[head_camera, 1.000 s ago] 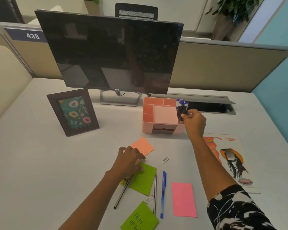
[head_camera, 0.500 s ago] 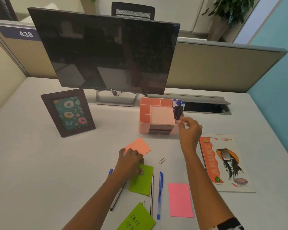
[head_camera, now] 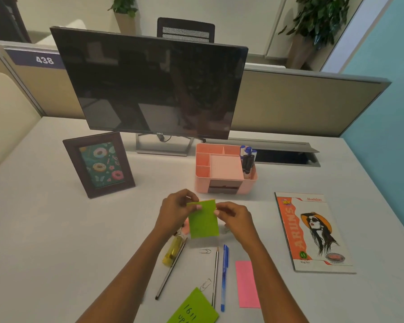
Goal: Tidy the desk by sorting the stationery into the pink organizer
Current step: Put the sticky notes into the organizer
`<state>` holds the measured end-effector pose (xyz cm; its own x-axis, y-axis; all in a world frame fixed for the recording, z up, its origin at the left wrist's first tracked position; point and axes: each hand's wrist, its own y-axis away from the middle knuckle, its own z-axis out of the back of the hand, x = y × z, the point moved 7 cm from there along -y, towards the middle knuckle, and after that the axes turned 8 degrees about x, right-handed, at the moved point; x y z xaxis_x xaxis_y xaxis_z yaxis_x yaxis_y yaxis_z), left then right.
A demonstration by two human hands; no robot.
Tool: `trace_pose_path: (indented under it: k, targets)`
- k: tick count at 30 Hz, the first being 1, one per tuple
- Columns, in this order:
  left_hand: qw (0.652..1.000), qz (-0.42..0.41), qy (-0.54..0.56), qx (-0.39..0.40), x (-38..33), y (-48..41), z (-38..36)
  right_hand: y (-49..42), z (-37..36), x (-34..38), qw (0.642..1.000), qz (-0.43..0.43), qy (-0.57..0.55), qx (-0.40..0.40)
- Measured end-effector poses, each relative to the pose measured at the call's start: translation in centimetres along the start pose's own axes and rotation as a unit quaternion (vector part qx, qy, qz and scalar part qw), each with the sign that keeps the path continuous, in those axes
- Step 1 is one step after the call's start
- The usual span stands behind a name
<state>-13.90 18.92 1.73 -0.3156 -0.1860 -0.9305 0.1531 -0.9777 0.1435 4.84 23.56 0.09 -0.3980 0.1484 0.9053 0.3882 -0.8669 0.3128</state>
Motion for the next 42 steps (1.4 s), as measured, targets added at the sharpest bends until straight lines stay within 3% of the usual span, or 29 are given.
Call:
trace_pose_path:
  k: [10, 20, 26, 35, 42]
  targets:
    - [0.984, -0.051, 0.127, -0.111, -4.3, -4.8, 4.8, -5.0, 2.7, 8.4, 0.991, 0.115, -0.013, -0.065]
    - [0.982, -0.102, 0.069, -0.143, -8.0, -11.6, 6.8, -11.5, 6.5, 14.2, 0.970, 0.175, 0.016, -0.165]
    - [0.985, -0.074, -0.004, -0.155, -6.9, -16.8, 6.1, -15.4, 7.3, 13.5, 0.963, 0.142, 0.074, -0.219]
    - [0.977, 0.022, -0.122, -0.174, -2.7, -17.9, 4.7, -17.8, 5.1, 9.9, 0.968, 0.059, 0.152, -0.189]
    - [0.977, 0.029, -0.148, -0.149, -2.1, -17.6, 4.1, -17.4, 4.5, 10.5, 0.962, 0.017, 0.206, -0.181]
